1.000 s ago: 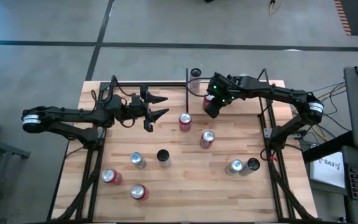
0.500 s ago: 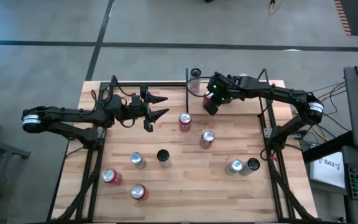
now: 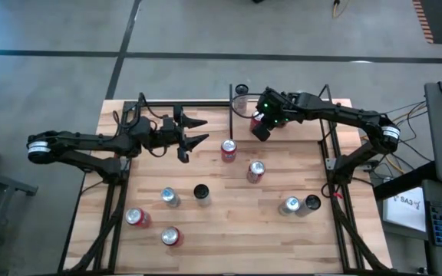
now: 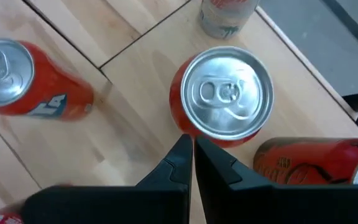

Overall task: Place canned beverage on shelf
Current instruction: Put the bottom right orange soda can on the shelf

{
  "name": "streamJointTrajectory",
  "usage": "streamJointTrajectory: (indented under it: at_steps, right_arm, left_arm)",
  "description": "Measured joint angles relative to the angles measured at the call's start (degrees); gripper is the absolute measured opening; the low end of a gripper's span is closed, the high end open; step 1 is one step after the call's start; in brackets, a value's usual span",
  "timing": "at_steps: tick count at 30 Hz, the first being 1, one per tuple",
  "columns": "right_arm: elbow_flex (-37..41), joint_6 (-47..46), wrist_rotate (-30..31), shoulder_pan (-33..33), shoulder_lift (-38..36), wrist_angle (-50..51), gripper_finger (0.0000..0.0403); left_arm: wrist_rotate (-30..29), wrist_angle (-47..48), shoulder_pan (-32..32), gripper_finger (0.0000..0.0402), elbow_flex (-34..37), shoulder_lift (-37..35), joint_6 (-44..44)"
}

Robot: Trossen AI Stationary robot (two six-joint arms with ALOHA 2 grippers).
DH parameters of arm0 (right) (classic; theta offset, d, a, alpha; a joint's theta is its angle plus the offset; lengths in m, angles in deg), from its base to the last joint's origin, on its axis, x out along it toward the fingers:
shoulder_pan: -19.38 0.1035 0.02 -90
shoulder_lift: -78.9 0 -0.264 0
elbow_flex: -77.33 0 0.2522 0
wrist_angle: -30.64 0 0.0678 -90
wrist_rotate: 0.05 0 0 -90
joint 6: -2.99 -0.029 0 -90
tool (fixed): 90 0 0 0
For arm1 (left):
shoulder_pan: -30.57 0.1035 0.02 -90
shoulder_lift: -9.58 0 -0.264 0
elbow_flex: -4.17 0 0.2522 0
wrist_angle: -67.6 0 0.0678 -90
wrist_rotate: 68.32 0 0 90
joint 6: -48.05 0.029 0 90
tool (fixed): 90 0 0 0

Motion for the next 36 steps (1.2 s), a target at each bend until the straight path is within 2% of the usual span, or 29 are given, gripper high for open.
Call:
streamJointTrajectory:
  at_steps: [4, 22, 28, 36]
  right_arm:
    - [0.38, -0.01, -2.93, 0.00, 0.00, 1.51, 0.0009]
    - [1.32, 1.95, -2.46, -0.40, 4.56, -3.53, 0.0009]
    - [1.32, 2.71, 2.03, -1.58, 5.47, -4.62, 0.0009]
    - [1.20, 4.07, 2.07, -2.31, 5.05, -4.56, 0.0009]
  left_arm:
    - [0.02, 0.08, -0.21, 0.0205, 0.00, 0.00, -0.14]
    - [0.04, 0.17, -0.43, 0.0205, 0.00, 0.00, -0.40]
    - [0.04, 0.36, -0.41, 0.0205, 0.00, 0.00, -0.24]
    - [0.02, 0.45, -0.38, 0.0205, 0.00, 0.00, 0.04]
